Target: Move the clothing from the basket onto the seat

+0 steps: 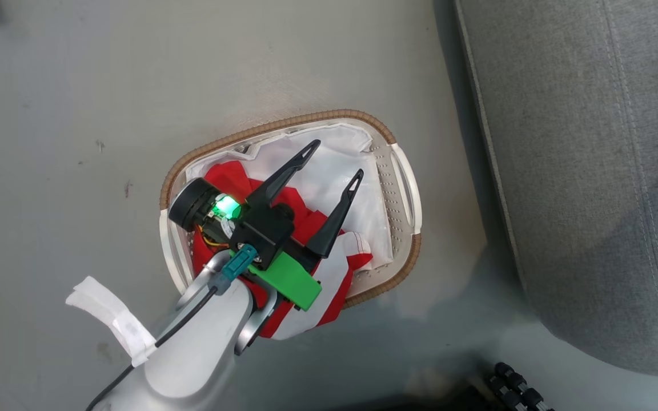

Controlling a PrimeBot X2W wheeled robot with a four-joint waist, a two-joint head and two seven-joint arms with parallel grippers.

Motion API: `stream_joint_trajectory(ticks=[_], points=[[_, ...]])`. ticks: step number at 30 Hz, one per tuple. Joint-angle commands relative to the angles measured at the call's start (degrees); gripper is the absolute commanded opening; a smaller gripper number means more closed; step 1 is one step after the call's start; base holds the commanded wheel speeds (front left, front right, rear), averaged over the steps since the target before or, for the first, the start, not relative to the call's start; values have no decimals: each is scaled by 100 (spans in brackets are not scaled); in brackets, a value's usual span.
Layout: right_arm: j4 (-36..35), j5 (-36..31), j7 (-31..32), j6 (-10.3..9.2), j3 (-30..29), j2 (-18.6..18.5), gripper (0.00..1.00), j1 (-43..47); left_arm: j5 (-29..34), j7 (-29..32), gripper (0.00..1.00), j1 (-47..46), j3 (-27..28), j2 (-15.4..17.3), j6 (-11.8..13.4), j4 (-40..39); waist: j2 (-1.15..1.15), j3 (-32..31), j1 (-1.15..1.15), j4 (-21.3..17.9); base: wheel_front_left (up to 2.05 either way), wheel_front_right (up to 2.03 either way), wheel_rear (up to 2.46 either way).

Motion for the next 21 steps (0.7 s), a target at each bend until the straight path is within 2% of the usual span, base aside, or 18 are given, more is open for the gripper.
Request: stream_joint_trajectory(ticks=[1,12,21], points=[[-104,67,-12,-8,70,18,100,177,-51,-3,100,7,36,39,39,8,0,-114,-1,-102,0,0,0],[-859,444,-12,-8,792,344,100,1202,-180,-3,100,264,334,47,105,-80,0,-745,-1,-414,0,0,0],[-927,548,-12,-8,1358,207,100,1572,-376,-3,100,675,1015,-115,185,-114,0,-1711,-1,-216,0,0,0]])
